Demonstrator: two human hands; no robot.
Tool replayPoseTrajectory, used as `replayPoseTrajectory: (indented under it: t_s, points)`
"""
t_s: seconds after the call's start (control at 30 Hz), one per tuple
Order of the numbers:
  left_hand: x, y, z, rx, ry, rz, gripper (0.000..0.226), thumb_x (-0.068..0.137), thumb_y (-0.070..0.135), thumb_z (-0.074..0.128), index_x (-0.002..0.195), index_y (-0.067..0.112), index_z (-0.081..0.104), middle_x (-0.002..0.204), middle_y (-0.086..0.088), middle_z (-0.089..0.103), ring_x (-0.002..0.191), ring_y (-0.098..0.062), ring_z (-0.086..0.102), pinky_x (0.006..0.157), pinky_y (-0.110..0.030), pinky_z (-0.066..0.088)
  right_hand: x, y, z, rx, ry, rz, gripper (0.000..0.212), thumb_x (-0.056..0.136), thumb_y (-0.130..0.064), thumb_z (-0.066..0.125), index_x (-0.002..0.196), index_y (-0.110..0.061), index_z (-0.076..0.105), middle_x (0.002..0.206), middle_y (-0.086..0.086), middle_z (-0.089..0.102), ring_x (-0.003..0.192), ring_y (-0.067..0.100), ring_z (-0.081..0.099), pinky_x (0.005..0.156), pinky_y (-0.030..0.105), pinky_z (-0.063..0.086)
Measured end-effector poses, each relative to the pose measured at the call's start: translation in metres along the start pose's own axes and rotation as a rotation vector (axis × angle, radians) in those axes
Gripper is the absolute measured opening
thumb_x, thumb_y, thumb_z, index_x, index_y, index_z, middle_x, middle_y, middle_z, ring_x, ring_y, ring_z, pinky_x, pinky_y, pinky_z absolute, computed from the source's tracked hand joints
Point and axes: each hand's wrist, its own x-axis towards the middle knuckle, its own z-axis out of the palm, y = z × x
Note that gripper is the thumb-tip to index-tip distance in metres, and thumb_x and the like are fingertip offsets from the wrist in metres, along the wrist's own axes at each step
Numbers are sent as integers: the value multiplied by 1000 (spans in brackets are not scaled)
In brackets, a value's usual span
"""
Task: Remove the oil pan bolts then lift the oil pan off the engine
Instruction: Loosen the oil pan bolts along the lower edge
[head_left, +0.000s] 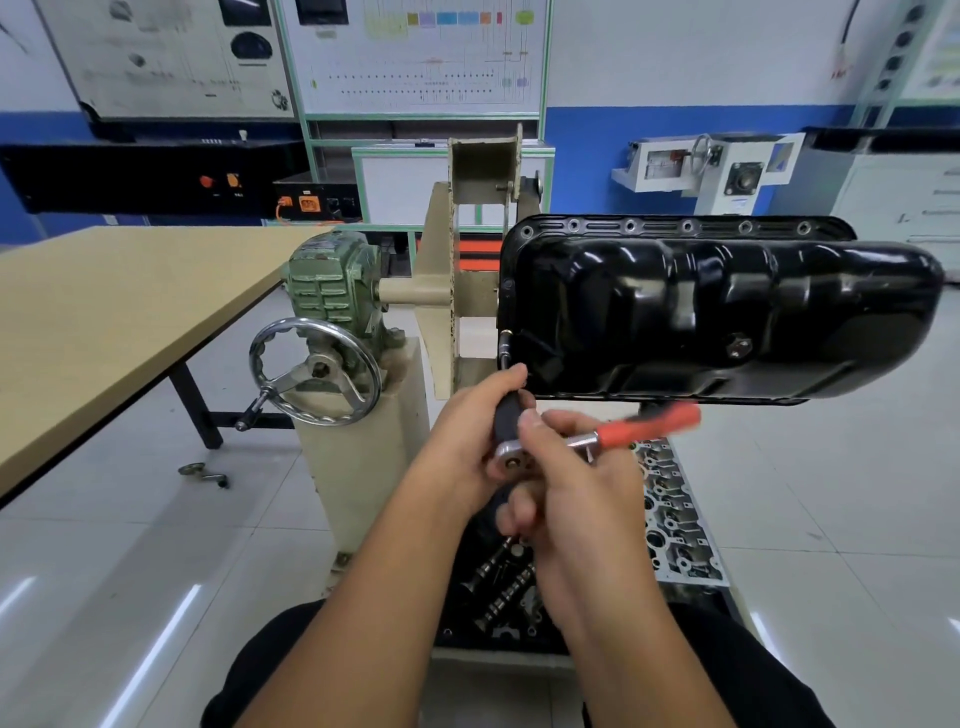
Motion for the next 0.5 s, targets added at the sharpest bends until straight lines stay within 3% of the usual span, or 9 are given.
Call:
replayPoseTrajectory:
  t_s: [0.07, 0.1, 0.23, 0.3, 0.37, 0.43, 0.47, 0.5]
  points:
    - [6, 2, 1, -20, 18, -11, 47, 91, 39, 71, 51, 15, 64, 53, -3, 52, 41, -13, 49, 41, -21, 41, 0, 1, 4, 596, -64, 413, 25, 88, -16, 69, 104, 2, 64, 76, 23, 65, 35, 11, 43, 35, 23, 40]
    - [8, 2, 3, -3, 35, -1, 50, 93, 39, 69, 51, 14, 63, 51, -2, 51, 39, -12, 48, 39, -20, 40, 1, 1, 3, 725, -69, 517, 26, 85, -18, 69, 101, 2, 63, 78, 22, 66, 34, 9, 42, 34, 21, 40]
    - [19, 0, 4, 147, 254, 143, 48, 100, 41, 56, 63, 13, 67, 50, -2, 57, 36, -15, 48, 39, -20, 37, 4, 5, 2, 607, -63, 458, 40, 78, -20, 71, 116, -8, 62, 78, 16, 67, 32, 7, 37, 35, 19, 36]
    - [30, 7, -6, 162, 349, 211, 30, 99, 34, 53, 79, 15, 67, 45, 6, 41, 34, -12, 32, 38, -19, 24, 8, 1, 0, 539, -48, 408, 48, 75, -18, 72, 120, -12, 60, 74, 17, 65, 32, 7, 37, 34, 19, 35]
    - [44, 19, -17, 171, 362, 281, 18, 100, 26, 53, 102, 15, 68, 47, 8, 36, 38, -14, 31, 40, -18, 23, 11, -3, -4, 521, -45, 370, 50, 73, -18, 73, 120, -12, 60, 71, 17, 63, 31, 7, 36, 34, 19, 36]
    - [58, 23, -26, 321, 323, 343, 24, 103, 29, 53, 121, 21, 67, 61, -7, 55, 54, -25, 54, 46, -28, 43, 13, -5, -8, 511, -31, 351, 46, 73, -18, 72, 118, -11, 61, 69, 17, 62, 30, 6, 35, 34, 19, 35]
    - [64, 24, -29, 393, 298, 374, 26, 104, 31, 53, 126, 26, 67, 96, -28, 67, 57, -27, 59, 52, -32, 49, 13, -5, -10, 496, -22, 338, 44, 73, -18, 72, 115, -10, 62, 69, 16, 62, 30, 6, 34, 33, 19, 34]
    - [69, 22, -28, 438, 263, 408, 27, 104, 31, 54, 127, 30, 66, 82, 13, 48, 49, -20, 54, 50, -29, 46, 12, -6, -10, 473, -14, 324, 42, 73, -19, 72, 113, -9, 64, 68, 16, 61, 30, 6, 34, 33, 18, 33]
